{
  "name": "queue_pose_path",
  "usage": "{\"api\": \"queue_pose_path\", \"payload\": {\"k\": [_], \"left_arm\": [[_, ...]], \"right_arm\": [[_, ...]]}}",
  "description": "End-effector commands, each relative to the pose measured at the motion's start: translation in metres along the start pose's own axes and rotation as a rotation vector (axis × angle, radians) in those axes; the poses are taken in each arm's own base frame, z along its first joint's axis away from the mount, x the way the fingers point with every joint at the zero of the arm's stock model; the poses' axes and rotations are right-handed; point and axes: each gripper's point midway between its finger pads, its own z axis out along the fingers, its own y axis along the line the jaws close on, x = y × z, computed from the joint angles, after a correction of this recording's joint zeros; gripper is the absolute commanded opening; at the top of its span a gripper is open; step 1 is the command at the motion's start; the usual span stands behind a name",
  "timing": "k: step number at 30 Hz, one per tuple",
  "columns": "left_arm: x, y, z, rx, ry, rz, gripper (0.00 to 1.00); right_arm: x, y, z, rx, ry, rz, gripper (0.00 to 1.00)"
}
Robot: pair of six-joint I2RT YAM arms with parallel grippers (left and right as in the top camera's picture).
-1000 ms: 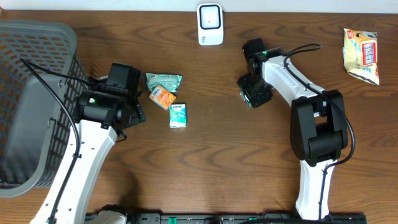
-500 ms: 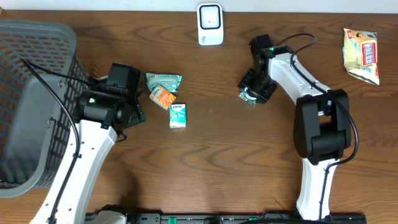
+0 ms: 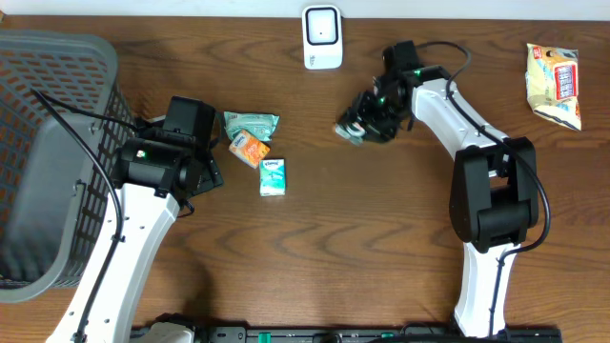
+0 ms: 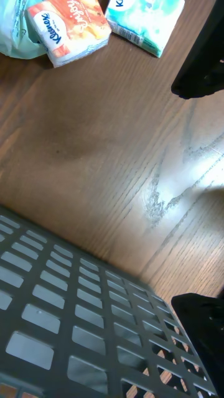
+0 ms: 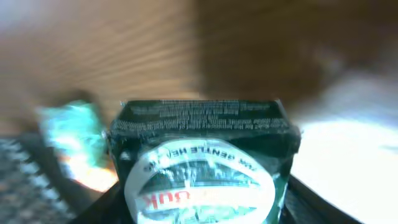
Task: Scan the item barcode
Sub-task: 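Hold the tin's label facing the scanner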
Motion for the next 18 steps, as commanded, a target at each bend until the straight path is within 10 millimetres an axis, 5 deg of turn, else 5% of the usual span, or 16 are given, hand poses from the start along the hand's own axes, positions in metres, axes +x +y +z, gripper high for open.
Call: {"api": "queue_pose_path", "payload": {"k": [1, 7, 15, 18], "left_arm": [[-0.002, 0.004, -0.002, -0.009, -0.011, -0.013, 0.98], [-0.002, 0.004, -0.002, -0.009, -0.011, -0.013, 0.98], [-0.002, 0.004, -0.002, -0.009, -0.011, -0.013, 0.98], [-0.002, 0.004, -0.002, -0.009, -0.011, -0.013, 0.98]], "right_arm": [[-0.003, 0.053, -0.028, -0.199, 0.0, -0.027, 0.51], [-0.025, 0.085, -0.043, -0.289, -0.081, -0.016, 0.48], [-0.067, 0.147, -0.079, -0.449, -0.333, -0.211, 0.49], [-0.09, 0.148, -0.084, -0.386, -0.491, -0.199, 0.49]]}}
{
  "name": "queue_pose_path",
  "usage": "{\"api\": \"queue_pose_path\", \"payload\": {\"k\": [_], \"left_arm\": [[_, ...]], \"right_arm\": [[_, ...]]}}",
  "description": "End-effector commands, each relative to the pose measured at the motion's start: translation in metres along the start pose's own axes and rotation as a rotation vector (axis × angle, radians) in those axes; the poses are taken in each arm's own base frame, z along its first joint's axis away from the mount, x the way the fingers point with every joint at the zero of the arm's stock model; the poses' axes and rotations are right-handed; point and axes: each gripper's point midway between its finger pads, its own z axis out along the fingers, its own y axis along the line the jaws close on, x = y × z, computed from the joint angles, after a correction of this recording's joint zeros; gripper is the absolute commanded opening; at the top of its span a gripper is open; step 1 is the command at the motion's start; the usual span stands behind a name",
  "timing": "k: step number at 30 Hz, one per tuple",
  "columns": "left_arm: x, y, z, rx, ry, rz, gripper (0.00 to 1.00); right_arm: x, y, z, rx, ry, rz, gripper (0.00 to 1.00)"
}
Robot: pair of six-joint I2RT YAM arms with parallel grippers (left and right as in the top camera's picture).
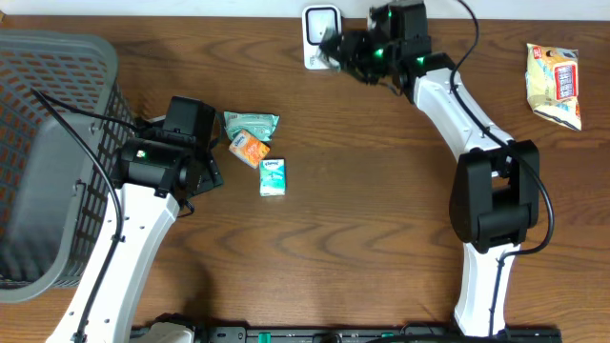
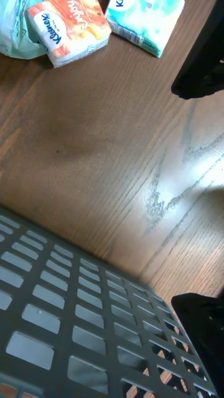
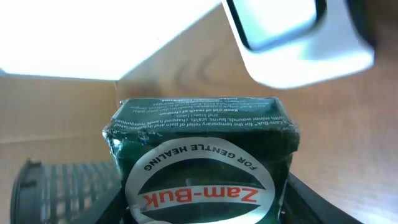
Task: Scan the item barcode
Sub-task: 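Hold the tin's label facing the scanner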
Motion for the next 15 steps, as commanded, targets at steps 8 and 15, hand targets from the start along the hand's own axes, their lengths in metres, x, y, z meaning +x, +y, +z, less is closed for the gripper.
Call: {"api": "queue_pose_path", "payload": {"k": [8, 15], "left_arm": [[-0.002, 0.004, -0.002, -0.01, -0.011, -0.013, 0.98], [-0.002, 0.004, -0.002, -0.01, -0.011, -0.013, 0.98]], "right_arm": [[-0.058, 0.03, -0.011, 0.243, -0.487, -0.282, 0.52], [-0.069, 0.069, -0.013, 0.285, -0.711, -0.481, 0.52]]}}
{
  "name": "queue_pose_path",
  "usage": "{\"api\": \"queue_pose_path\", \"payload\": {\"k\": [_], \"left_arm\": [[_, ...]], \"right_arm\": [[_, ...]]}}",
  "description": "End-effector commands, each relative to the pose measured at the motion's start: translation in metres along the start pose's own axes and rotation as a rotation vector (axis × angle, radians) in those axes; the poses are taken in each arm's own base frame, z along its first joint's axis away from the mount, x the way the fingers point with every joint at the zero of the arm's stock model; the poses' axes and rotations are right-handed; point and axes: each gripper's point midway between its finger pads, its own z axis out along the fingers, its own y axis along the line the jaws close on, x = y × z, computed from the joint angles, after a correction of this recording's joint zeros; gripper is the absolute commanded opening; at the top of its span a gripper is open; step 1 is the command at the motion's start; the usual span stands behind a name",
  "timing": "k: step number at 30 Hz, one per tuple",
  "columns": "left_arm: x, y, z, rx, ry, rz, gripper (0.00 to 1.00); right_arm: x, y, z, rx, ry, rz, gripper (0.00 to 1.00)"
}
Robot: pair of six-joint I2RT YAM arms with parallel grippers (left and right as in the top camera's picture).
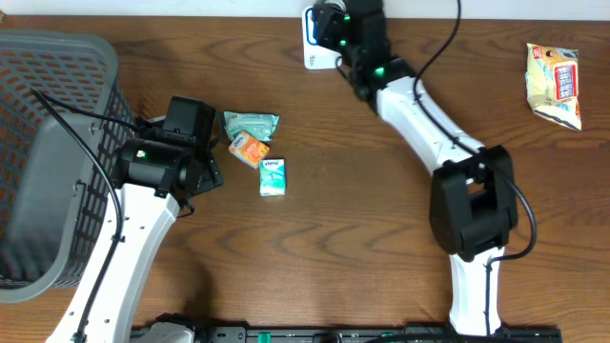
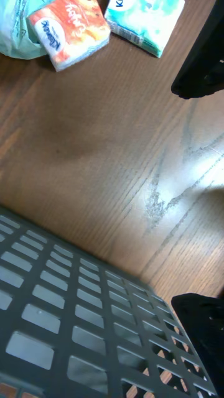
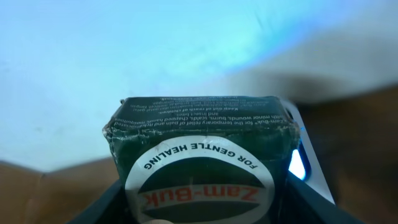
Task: Scan the item barcode
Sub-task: 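Hold the tin's label facing the scanner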
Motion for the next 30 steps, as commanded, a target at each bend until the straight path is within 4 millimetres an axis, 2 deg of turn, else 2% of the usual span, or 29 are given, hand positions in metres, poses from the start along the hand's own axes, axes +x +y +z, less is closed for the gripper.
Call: {"api": "queue_pose_path", "payload": {"k": [1, 4, 11, 15, 20, 24, 30], "left_arm": [[-0.002, 0.004, -0.002, -0.01, -0.011, -0.013, 0.98], [-0.002, 0.004, -0.002, -0.01, -0.011, -0.013, 0.98], [-0.002, 0.004, -0.002, -0.01, -0.011, -0.013, 0.97], [-0.002, 0.004, -0.002, -0.01, -0.011, -0.013, 0.98], [-0.002, 0.004, -0.002, -0.01, -0.011, -0.013, 0.98], [-0.002, 0.004, -0.002, -0.01, -0.011, -0.013, 0.98], [-0.002, 0.004, -0.002, -0.01, -0.011, -0.013, 0.98]], "right_arm": [[-0.032, 0.006, -0.007, 0.078, -0.161, -0.126, 0.52], [-0.028, 0.003, 0.003, 0.069, -0.187, -0.122, 0.52], [-0.015, -0.034, 0.027, 0.117, -0.203, -0.114, 0.52], [-0.002, -0.046, 0.036, 0.13, -0.183, -0.119, 0.52], [0.009, -0.043, 0.041, 0.093, -0.146, -0.129, 0.52], [0.02, -0.039, 0.043, 0.088, -0.117, -0.21, 0.53], [0.026, -0.041, 0.044, 0.101, -0.099, -0.269, 0.53]]}}
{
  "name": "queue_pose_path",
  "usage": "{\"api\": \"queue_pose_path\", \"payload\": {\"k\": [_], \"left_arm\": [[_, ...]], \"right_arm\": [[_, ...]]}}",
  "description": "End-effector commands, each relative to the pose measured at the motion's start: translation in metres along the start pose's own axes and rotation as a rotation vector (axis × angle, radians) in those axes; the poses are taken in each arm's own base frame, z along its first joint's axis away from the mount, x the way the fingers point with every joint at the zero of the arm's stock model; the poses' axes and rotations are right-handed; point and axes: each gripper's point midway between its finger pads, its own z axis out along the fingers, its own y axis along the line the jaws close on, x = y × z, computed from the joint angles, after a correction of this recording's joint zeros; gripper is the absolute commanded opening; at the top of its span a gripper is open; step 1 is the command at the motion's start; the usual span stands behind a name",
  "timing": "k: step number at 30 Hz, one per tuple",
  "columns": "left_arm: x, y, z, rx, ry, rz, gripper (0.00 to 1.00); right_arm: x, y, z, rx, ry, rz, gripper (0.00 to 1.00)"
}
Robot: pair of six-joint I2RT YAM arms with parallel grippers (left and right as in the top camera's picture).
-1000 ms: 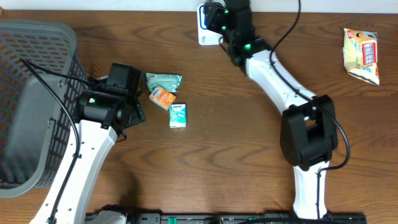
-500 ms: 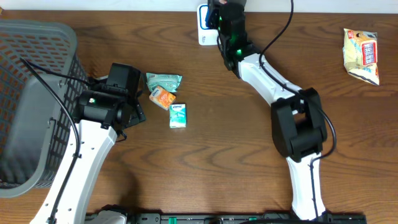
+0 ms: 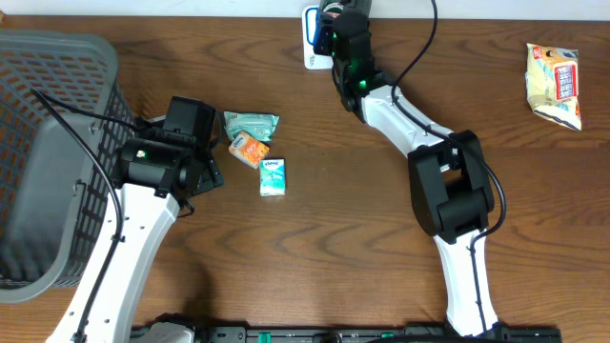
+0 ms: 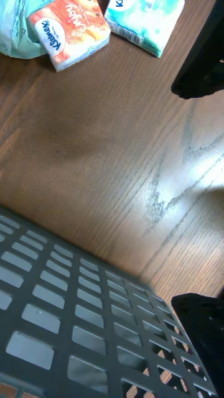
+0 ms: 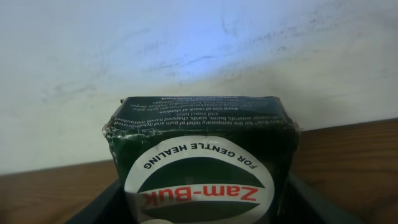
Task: Scan the item barcode
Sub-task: 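Hold the tin's label facing the scanner, then carry the tin right and set it beside the snack bag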
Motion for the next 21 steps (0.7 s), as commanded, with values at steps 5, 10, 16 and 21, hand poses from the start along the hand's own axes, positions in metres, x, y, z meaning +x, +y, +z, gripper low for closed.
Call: {"api": "queue_pose_path", "payload": {"k": [5, 10, 16, 21], "left_arm": [[-0.002, 0.004, -0.002, -0.01, -0.011, -0.013, 0.98], [-0.002, 0.004, -0.002, -0.01, -0.011, -0.013, 0.98], [-0.002, 0.004, -0.002, -0.01, -0.011, -0.013, 0.98], [-0.002, 0.004, -0.002, -0.01, -0.011, -0.013, 0.98]], "right_arm": [[0.002, -0.004, 0.0, 0.043, 0.005, -0.068, 0.53], [-0.015, -0.017, -0.003, 0.071, -0.011, -0.044, 0.54], [-0.066, -0.071, -0.024, 0.197, -0.019, 0.01, 0.55], [-0.091, -0.146, -0.049, 0.347, 0.047, 0.027, 0.58]]}}
